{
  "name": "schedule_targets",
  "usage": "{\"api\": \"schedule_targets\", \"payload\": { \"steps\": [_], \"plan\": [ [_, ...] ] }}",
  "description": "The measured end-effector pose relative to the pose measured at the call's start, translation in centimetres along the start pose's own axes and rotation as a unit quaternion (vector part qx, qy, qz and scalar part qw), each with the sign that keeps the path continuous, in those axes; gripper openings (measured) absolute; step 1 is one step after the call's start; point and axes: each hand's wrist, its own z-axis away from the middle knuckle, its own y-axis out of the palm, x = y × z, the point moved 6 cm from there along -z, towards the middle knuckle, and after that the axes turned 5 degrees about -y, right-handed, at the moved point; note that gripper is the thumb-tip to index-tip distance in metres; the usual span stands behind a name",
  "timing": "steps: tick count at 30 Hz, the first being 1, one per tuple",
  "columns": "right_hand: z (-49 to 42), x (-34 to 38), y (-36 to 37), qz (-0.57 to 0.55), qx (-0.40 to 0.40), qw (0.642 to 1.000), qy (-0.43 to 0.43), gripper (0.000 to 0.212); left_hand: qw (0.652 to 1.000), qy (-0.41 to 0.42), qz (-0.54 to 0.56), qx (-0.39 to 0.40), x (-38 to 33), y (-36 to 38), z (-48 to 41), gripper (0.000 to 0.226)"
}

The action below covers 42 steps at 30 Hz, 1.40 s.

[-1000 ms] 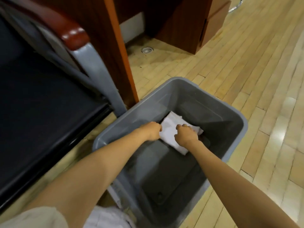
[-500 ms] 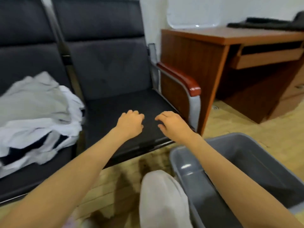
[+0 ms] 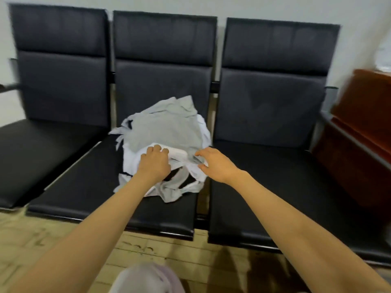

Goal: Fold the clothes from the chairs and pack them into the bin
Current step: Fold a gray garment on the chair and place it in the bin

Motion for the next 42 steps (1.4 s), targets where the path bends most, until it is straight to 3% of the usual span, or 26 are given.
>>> {"api": "schedule_targets", "payload": {
  "steps": [7, 10, 12, 14, 20, 22, 24, 26, 28, 29, 30, 32, 34, 36, 38, 39, 42],
  "plan": [
    [-9.6, -1.5, 2.8, 0.014, -0.034, 0.998, 0.048, 0.046, 0.989, -0.069, 0.098, -0.087, 6.6, 1.2, -5.4, 0.044],
    [-11.3, -3.3, 3.8, 0.043, -0.02, 0.995, 0.085, 0.037, 0.983, -0.072, 0.121, -0.116, 8.2, 1.4, -7.7, 0.045],
    [-11.8, -4.2, 3.9, 0.051, -0.021, 0.994, 0.091, 0.023, 0.984, -0.07, 0.132, -0.093, 9.1, 2.0, -9.1, 0.044],
    [-11.9, -4.9, 3.4, 0.03, -0.054, 0.994, 0.094, 0.015, 0.98, -0.08, 0.165, -0.078, 10.0, 2.3, -10.0, 0.038],
    [-9.9, -5.3, -1.4, -0.041, -0.164, 0.98, 0.102, 0.016, 0.962, -0.079, 0.184, -0.185, 10.4, -1.2, -9.0, 0.014],
    [-8.9, -5.2, -3.9, -0.112, -0.207, 0.965, 0.111, 0.017, 0.954, -0.061, 0.206, -0.209, 9.6, -2.9, -8.2, 0.014],
    [-7.7, -4.3, -6.5, -0.197, -0.238, 0.946, 0.102, 0.017, 0.947, -0.037, 0.255, -0.193, 7.5, -4.1, -7.1, 0.019],
    [-6.2, -2.8, -8.9, -0.221, -0.235, 0.944, 0.072, 0.018, 0.945, 0.021, 0.291, -0.147, 3.9, -4.6, -5.7, 0.051],
    [-4.1, -1.4, -11.1, -0.216, -0.219, 0.951, 0.038, 0.019, 0.958, 0.07, 0.263, -0.087, 0.3, -4.1, -4.4, 0.083],
    [-2.9, -0.9, -12.1, -0.21, -0.213, 0.954, 0.024, 0.018, 0.97, 0.075, 0.224, -0.063, -1.1, -3.5, -4.1, 0.087],
    [-1.7, -0.7, -13.1, -0.203, -0.21, 0.956, 0.014, 0.018, 0.979, 0.067, 0.188, -0.042, -2.1, -2.9, -3.9, 0.079],
    [1.0, -1.0, -14.7, -0.184, -0.201, 0.962, 0.01, 0.018, 0.987, 0.027, 0.156, -0.019, -3.3, -2.3, -3.2, 0.042],
    [3.9, -1.9, -15.6, -0.161, -0.191, 0.968, 0.018, 0.017, 0.983, 0.001, 0.176, -0.046, -4.0, -2.3, -2.4, 0.021],
    [6.5, -3.2, -16.0, -0.147, -0.179, 0.972, 0.036, 0.015, 0.966, 0.017, 0.249, -0.075, -5.0, -2.4, -1.6, 0.033],
    [8.8, -4.5, -16.0, -0.153, -0.164, 0.973, 0.051, 0.015, 0.953, 0.055, 0.295, -0.039, -6.9, -2.3, -0.8, 0.072],
    [9.9, -5.1, -15.9, -0.159, -0.158, 0.973, 0.055, 0.015, 0.961, 0.076, 0.266, -0.014, -8.1, -1.9, -0.5, 0.08],
    [12.7, -6.5, -15.8, -0.164, -0.142, 0.974, 0.063, 0.015, 0.984, 0.115, 0.134, 0.03, -11.6, 0.7, 0.3, 0.054]
  ]
}}
